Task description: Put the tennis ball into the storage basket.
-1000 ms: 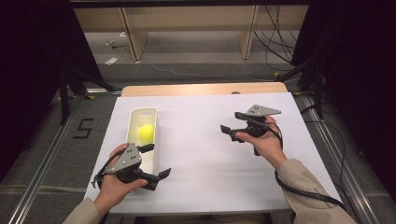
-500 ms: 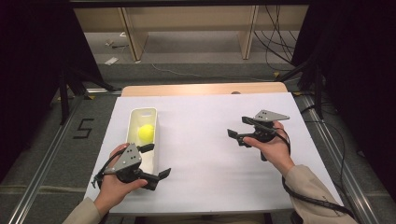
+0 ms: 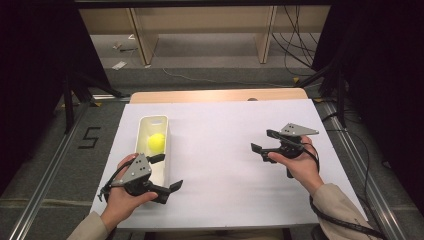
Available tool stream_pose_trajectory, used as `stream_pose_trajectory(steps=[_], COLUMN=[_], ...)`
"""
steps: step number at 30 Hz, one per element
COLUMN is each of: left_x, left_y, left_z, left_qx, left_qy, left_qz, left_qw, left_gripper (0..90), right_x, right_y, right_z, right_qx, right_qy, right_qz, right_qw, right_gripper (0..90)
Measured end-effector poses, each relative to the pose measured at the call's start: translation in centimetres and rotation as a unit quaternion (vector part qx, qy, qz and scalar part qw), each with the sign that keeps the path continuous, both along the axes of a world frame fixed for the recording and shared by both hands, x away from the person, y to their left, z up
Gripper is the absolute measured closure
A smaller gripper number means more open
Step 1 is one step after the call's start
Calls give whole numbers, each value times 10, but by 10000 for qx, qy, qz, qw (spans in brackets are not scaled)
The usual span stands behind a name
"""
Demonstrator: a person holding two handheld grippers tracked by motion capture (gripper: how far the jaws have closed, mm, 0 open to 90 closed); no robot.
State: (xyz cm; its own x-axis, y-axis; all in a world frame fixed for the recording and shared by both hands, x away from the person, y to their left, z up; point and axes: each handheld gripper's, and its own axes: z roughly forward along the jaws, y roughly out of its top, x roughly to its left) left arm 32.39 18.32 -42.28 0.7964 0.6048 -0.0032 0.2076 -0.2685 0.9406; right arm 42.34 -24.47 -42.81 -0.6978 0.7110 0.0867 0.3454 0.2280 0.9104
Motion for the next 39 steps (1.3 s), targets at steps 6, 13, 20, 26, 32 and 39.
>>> stream_pose_trajectory(steps=[6,13,20,26,32,39], left_x=[0,0,0,1,1,1], left_y=[0,0,0,0,0,0], left_z=[0,0,0,0,0,0], left_qx=[-3,4,5,4,6,-3], left_qy=[-1,-2,2,9,10,24], left_qz=[5,-1,-8,-9,-6,-17], left_qw=[10000,10000,10000,10000,10000,10000], left_gripper=[4,4,4,4,4,4], right_x=[-4,-8,-11,-15,-16,-15], right_y=[-6,-12,-18,-22,-24,-23], right_z=[-1,-3,-5,-8,-9,-9], right_qx=[-21,-21,-11,-8,-13,20], right_qy=[11,27,51,62,72,63], right_qz=[-36,-79,-132,-154,-152,-151], right_qw=[10000,10000,9999,9999,9999,9999], right_gripper=[155,155,156,156,156,156])
